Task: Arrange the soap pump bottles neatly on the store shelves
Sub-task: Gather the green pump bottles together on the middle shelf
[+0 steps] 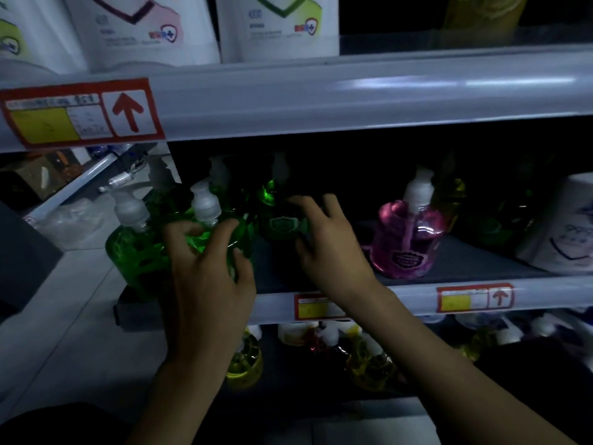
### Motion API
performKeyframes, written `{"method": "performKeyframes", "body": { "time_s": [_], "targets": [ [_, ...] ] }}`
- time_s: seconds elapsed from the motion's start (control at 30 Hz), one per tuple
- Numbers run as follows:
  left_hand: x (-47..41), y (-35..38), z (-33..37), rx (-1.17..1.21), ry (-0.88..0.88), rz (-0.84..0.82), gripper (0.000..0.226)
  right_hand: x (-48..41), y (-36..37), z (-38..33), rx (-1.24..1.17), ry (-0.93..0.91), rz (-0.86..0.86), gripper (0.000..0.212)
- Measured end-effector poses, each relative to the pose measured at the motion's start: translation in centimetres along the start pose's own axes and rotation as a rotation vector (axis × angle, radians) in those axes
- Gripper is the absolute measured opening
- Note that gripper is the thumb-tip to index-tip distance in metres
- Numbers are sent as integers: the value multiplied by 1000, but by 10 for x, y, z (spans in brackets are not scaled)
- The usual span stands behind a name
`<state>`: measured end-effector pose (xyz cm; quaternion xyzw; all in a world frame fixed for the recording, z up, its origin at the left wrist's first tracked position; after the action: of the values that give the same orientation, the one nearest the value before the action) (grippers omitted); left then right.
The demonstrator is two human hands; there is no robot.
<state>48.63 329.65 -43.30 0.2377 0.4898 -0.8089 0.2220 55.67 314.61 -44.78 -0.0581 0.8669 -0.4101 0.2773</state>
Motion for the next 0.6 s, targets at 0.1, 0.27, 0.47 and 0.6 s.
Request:
{"method": "performKeyframes", "body": {
  "time_s": [0.1,0.27,0.47,0.6],
  "targets": [
    [6,7,31,74,112,34,26,31,-49,-14,34,-93,158,31],
    [20,69,88,318,206,-290,39,80,-123,25,82,25,450,17],
    [32,128,149,336,432,-464,53,110,-168,124,184,445,412,34],
    [18,142,168,359,360,-360,60,102,-169,139,200,496,317,38]
  ]
}}
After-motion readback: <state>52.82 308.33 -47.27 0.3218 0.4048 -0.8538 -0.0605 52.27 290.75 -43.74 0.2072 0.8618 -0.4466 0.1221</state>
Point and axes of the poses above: each hand's wrist, its own x-axis away from the middle knuckle, its own y-axis out of the palm, z = x × y, the point moved 8 cm from there along -x, towards the middle knuckle, and after that the axes turned 8 degrees about -z, right-handed, at the moved point
